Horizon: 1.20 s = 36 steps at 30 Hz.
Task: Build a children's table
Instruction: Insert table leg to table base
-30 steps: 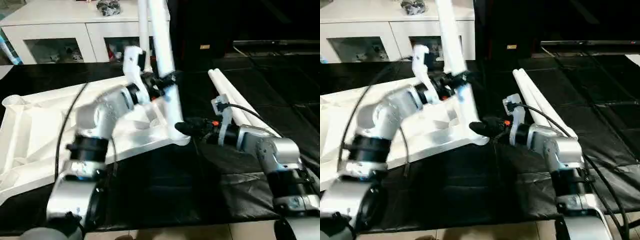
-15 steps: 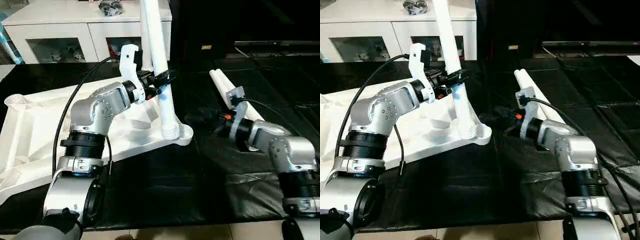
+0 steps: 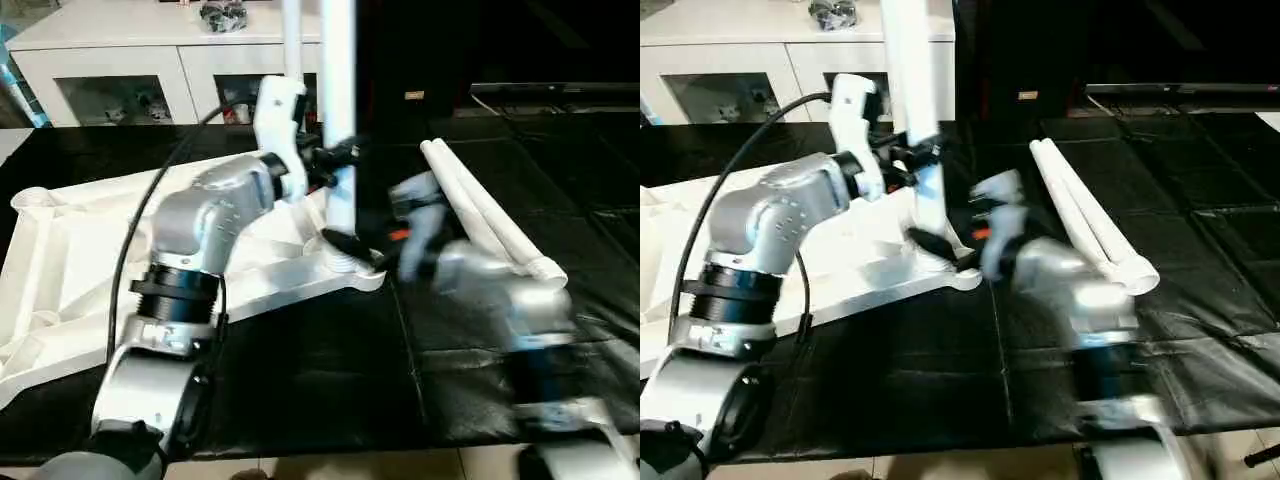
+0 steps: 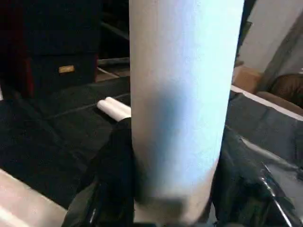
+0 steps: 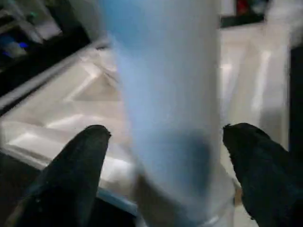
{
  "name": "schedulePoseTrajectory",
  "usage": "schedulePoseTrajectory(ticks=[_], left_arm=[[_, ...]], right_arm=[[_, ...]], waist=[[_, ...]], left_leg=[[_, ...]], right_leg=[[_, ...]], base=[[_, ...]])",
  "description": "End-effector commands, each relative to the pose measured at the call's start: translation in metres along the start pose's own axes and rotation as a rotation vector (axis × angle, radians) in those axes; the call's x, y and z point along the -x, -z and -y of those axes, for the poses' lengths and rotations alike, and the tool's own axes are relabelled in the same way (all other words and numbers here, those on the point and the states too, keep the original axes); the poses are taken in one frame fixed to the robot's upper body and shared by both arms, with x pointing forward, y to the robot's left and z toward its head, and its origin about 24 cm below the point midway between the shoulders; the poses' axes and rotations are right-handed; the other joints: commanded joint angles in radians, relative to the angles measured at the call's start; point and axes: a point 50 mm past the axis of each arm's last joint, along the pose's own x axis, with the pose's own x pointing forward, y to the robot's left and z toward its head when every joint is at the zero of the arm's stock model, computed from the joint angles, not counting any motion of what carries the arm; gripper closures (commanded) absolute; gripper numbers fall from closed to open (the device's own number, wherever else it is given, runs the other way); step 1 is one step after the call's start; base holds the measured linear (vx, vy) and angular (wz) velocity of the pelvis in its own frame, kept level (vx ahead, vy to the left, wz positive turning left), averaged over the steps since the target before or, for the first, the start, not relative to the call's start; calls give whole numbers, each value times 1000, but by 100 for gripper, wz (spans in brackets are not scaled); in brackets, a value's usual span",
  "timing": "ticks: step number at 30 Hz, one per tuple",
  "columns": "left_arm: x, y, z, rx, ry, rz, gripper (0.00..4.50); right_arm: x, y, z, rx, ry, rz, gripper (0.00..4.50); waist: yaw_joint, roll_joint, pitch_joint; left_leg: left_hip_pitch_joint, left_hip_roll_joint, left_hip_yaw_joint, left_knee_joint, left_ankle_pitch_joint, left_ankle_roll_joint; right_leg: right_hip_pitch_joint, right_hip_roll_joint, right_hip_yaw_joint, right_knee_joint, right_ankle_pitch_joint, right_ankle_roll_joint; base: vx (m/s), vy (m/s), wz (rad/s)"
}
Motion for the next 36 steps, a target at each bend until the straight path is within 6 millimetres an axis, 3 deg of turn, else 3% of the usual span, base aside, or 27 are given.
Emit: schedulePoseTrajectory(ticks=[1,5,9,10,21,27,28,36], left_arm=[[3,-4,4,-16,5,11,267],[4,-4,7,-17,17,6,267],[6,-4,8,-22,15,4,267],[7,-3,8,-21,13,4,267],[9,-6,9,-36,11,14,267],[8,-11,7,-37,-20,49,267],[8,-11,8,-27,-11,52,211],[10,-13,15,50,170,76,144]], right_arm=[[-3,-9,0,30,35,26,68],[-9,-8,-5,33,24,40,89],[-13,-10,-5,60,67,55,124],[-14,-10,-5,63,74,54,134],[-15,-8,-13,18,-31,44,225],[-12,-10,-14,-5,-69,73,246],[-11,-11,-14,-10,-76,78,247],[5,-20,-16,-9,-233,107,254]], waist=[[-3,-2,-87],[-5,-10,-86],[-7,-7,-84],[-9,-12,-83],[-11,-8,-83],[-13,-6,-84],[-13,-7,-84],[-9,-10,-84]], left_leg=[[4,22,-5,-59,-53,25],[1,20,-3,-59,-52,37],[2,21,-3,-59,-48,36],[2,20,-2,-59,-51,35],[1,19,-3,-59,-49,42],[1,19,-3,-59,-56,42],[0,18,-3,-58,-56,44],[-1,17,-2,-56,-46,60]], right_leg=[[73,-61,62,-55,-147,-159],[76,-61,63,-55,-145,-157],[72,-60,63,-57,-170,-147],[72,-59,63,-58,-173,-143],[72,-59,63,-59,-179,-134],[74,-59,63,-61,-174,-135],[74,-58,63,-60,-172,-137],[77,-59,63,-59,-161,-144]], base=[[0,0,0],[0,0,0],[0,0,0],[0,0,0],[0,0,0],[0,0,0],[0,0,0],[0,0,0]])
